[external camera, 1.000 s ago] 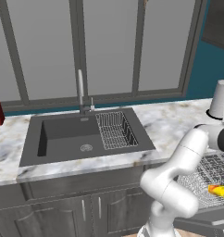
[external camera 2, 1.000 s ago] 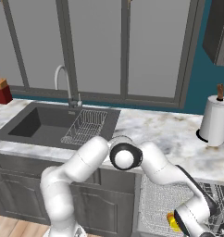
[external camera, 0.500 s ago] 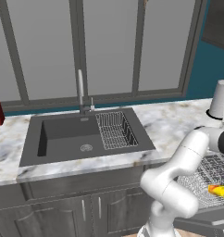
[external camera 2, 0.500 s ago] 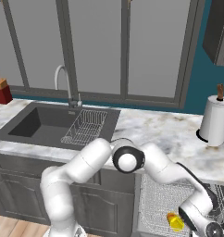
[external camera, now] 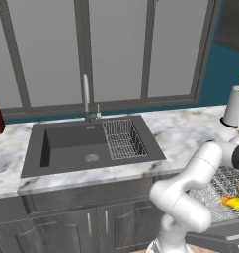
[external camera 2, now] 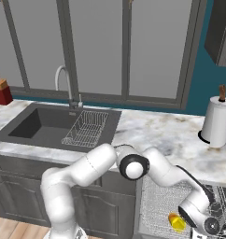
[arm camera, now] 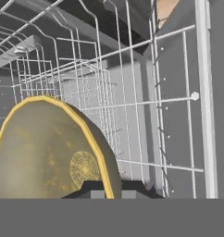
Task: Pick up the cup and bowl from the counter, place them in the dishwasher, and close the dishwasher door.
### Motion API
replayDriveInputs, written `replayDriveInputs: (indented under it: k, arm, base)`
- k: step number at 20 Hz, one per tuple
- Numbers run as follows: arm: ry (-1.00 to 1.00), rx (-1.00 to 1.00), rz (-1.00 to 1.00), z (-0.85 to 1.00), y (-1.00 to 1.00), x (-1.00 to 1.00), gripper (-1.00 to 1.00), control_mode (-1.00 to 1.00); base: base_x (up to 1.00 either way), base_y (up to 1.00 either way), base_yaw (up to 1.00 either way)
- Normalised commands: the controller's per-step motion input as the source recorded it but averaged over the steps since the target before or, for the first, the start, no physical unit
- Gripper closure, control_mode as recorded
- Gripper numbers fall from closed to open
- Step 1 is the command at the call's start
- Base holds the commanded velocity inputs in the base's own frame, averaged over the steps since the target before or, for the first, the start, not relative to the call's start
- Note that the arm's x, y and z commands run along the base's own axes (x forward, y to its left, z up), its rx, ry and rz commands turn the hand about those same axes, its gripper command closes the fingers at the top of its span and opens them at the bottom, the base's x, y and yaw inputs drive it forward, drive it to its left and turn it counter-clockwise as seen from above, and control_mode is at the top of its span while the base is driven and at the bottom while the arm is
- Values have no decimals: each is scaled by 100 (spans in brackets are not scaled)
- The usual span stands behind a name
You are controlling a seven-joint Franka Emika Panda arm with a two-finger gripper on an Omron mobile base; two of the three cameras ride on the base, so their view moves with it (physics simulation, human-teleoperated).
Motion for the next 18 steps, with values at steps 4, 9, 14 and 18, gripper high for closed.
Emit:
replayDriveInputs:
  k: [4,9,14,18]
  arm:
    - [0,-6,4,-75,-6,6,100,-100]
    - [0,-7,3,-52,-8,0,-100,-100]
    - [-1,-4,0,3,-20,-15,-100,-100]
    - [-1,-1,0,35,-14,-14,-100,-100]
  base:
    - [0,0,0]
    - [0,0,0]
    - [0,0,0]
    - [0,0,0]
